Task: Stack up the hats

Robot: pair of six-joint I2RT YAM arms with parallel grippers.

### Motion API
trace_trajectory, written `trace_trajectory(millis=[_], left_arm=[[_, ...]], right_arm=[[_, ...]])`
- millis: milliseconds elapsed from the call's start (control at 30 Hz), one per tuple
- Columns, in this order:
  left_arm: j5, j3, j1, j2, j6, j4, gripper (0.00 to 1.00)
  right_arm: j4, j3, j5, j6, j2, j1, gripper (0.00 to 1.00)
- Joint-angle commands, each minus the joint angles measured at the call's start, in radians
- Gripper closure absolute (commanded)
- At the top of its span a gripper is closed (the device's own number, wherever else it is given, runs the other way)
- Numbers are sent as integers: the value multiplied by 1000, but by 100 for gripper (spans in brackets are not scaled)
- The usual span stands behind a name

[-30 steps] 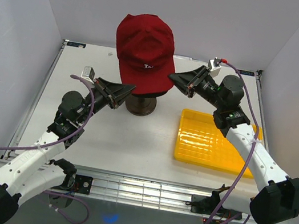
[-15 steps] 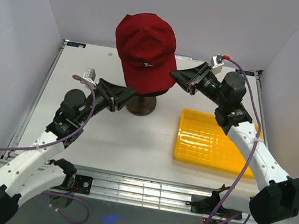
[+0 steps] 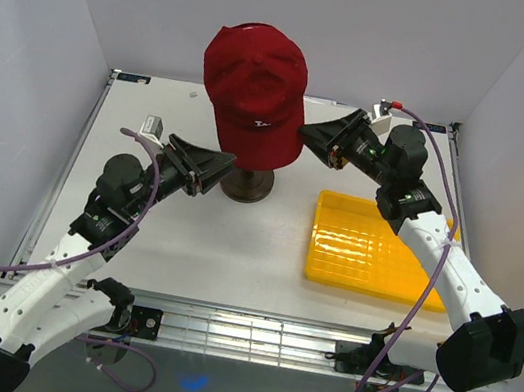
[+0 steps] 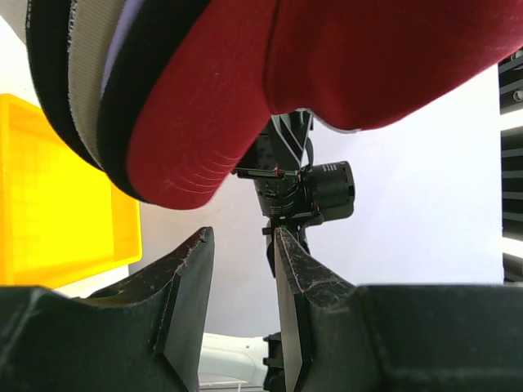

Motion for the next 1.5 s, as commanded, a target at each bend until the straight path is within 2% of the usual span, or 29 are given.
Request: trace_trajectory(millis=[0,133,367,500,767,933,1000,1033,1067,1200,1233,1300,1367,1467], left_arm=[[-4,59,3,-22,42,-38,55],[-9,102,4,-17,78,-90,55],[3,165,3,3,134,-101,57],[-7,328,3,38,242,-187,58],[-115,605,3,101,455,-322,59],[-217,850,3,229,696,-336,57],[-231,1023,3,305,847,-345,55],[-236,1095,3,401,887,-363,54],[-268,1236,4,453,926,-385,54],[-277,1515,3,691,1122,-463,51],[-267,1550,4,729,1204,-466,50],[-253,1575,6,812,1271,-443,50],[-204,1523,26,834,1347,-388,50],[-130,1453,76,859,1368,-288,50]], right_arm=[[-14,30,30,-40,-10,-7,53],[-34,36,36,-54,-13,-7,49],[-46,46,40,-60,-7,-9,48],[-75,62,48,-78,-8,-9,44],[-124,86,85,-115,-22,-9,34],[-161,106,110,-143,-36,-9,31],[-163,119,116,-153,-37,-9,30],[-192,125,116,-158,-34,-9,30],[-196,132,114,-161,-30,-9,30],[-233,178,106,-186,-11,-9,30],[-236,181,108,-195,-7,-9,29],[-252,201,106,-204,4,-9,29],[-259,217,102,-216,13,-9,29],[-265,235,85,-226,33,-9,29]])
